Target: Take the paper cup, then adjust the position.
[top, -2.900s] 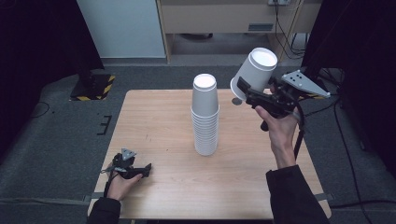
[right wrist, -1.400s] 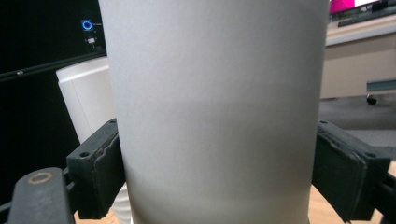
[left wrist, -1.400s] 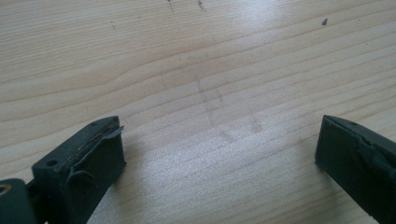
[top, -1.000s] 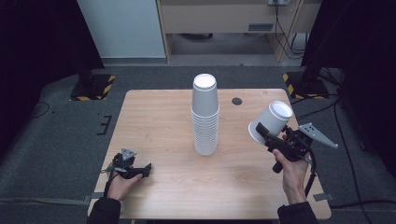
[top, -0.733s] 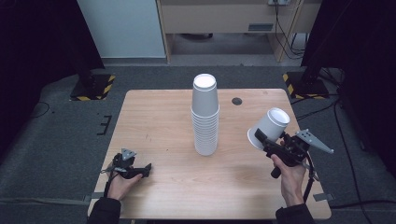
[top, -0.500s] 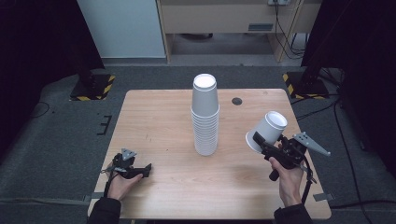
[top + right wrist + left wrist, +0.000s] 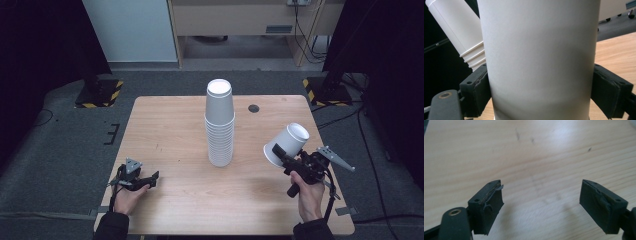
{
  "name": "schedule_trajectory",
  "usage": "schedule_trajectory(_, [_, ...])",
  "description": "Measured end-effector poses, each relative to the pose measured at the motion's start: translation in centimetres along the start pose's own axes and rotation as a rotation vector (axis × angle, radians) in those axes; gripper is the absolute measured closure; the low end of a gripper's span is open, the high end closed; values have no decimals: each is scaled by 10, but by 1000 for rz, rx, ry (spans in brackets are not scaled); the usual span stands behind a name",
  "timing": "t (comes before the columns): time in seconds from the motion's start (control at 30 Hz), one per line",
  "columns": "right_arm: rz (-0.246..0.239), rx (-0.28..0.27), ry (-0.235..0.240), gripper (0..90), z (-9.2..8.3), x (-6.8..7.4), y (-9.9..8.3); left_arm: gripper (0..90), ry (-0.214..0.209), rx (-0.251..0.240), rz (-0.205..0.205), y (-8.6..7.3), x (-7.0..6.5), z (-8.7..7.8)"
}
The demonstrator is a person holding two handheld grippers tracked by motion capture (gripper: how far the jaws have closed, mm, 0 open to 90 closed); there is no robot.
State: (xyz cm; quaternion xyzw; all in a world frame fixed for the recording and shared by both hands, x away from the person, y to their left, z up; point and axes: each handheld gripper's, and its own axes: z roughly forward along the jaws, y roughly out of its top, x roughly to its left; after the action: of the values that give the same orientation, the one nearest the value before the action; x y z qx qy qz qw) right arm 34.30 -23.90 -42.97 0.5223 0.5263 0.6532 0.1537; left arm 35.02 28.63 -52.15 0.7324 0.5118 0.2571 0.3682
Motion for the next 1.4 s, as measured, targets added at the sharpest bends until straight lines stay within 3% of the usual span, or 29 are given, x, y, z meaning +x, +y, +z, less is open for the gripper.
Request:
schedule_trajectory(0.1, [38, -6, 5, 142, -2, -2, 1, 194, -29, -49, 14, 3, -6, -2])
schedule_trajectory(0.23, [46, -14, -3, 142, -2, -4, 0, 204, -47, -82, 9, 5, -9, -5])
schedule_trajectory(0.27, [55, -14, -3, 142, -2, -4, 0, 208, -63, -121, 2, 7, -13, -9])
schedule_trajectory(0.4, [71, -20, 2, 142, -2, -4, 1, 219, -81, -168, 6, 12, -18, -13])
schedule_trajectory(0.53, [93, -24, 4, 142, -3, -4, 0, 225, -112, -246, 32, 18, -29, -20])
schedule_trajectory(0.67, [115, -30, 10, 142, -3, -4, 0, 230, -126, -268, 34, 20, -36, -22])
schedule_trajectory(0.8, [200, -42, 33, 142, -4, -4, -2, 234, -155, -302, 30, 25, -47, -24])
schedule_trajectory(1.1, [230, -43, 29, 142, -2, -5, -4, 268, -200, -356, 38, 34, -66, -26])
schedule_trajectory(1.4, [266, -23, 48, 142, 1, -1, -10, 315, -210, -401, 106, 42, -85, -25])
